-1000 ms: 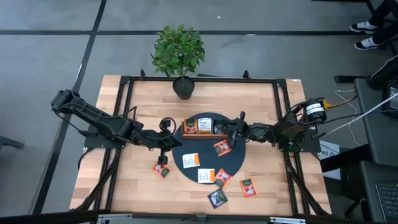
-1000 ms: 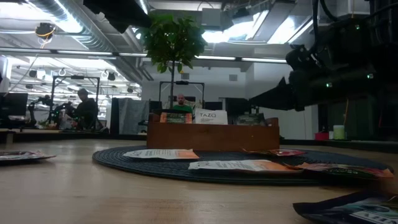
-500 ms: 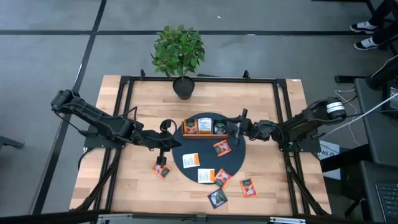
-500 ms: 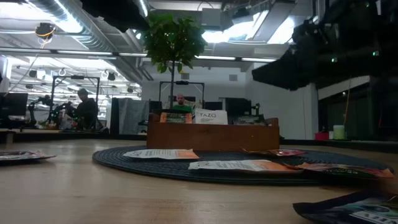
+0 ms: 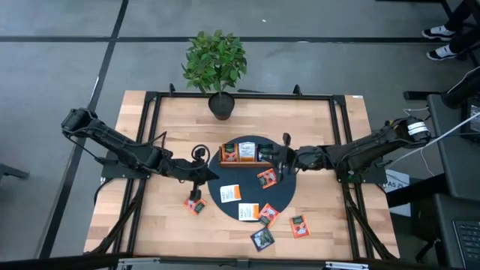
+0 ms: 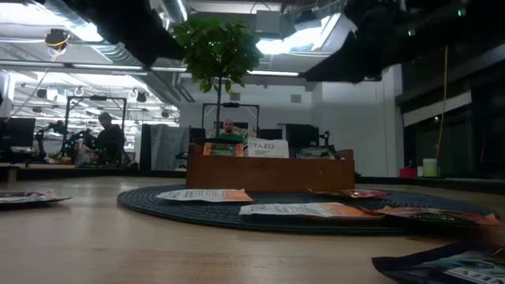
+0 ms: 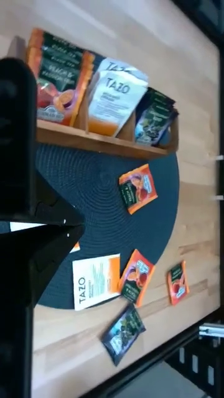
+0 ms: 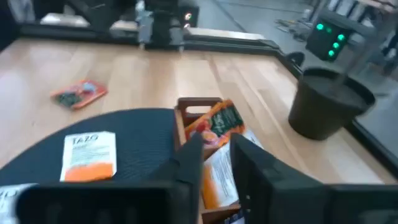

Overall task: Pick & Place Tea
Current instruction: Put the white tea bag into the middle of the wooden organizer

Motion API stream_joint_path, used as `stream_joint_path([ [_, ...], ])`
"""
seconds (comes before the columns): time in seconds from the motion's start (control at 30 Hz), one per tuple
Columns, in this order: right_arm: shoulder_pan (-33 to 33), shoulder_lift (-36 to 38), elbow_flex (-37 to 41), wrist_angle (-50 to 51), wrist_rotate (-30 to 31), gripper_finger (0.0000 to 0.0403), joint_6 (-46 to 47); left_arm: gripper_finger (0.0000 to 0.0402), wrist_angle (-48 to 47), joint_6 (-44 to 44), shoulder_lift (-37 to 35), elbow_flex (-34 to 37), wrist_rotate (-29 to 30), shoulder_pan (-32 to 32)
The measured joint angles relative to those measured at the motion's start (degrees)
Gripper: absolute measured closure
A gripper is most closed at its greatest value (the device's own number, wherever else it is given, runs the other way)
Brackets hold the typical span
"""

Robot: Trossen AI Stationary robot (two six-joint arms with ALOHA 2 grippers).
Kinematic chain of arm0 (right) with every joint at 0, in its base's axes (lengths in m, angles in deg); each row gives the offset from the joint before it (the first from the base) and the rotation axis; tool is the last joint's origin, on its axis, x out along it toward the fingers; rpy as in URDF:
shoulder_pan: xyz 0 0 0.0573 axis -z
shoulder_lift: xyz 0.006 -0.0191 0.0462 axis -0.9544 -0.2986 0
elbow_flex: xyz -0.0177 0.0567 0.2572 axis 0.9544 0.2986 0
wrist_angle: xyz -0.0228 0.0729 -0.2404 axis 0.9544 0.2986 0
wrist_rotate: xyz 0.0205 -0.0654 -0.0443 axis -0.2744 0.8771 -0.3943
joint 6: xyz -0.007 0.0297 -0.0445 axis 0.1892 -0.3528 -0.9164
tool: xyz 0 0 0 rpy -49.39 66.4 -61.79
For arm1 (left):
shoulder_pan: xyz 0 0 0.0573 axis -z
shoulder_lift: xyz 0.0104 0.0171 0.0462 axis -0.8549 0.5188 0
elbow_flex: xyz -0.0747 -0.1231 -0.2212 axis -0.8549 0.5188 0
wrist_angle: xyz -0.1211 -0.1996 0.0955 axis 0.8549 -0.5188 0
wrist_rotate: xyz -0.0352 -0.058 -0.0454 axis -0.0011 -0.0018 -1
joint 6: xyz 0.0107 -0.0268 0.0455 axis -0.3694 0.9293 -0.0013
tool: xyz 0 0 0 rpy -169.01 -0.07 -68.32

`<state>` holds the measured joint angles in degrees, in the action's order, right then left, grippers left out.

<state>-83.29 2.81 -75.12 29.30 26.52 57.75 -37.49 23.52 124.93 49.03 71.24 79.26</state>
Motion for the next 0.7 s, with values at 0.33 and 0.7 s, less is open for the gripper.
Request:
stream_joint_path([
  [0.33,-3.7,0.0,-3.5,4.0,-4.6,0.0391,-1.7,0.0393,1.9,3.3,0.0,0.0,0.0,0.0],
  [0.7,-7.5,-10.2,-12.4,15.4,-6.8,0.0399,4.1,0.0398,6.0,10.2,0.6,0.0,0.0,0.3],
])
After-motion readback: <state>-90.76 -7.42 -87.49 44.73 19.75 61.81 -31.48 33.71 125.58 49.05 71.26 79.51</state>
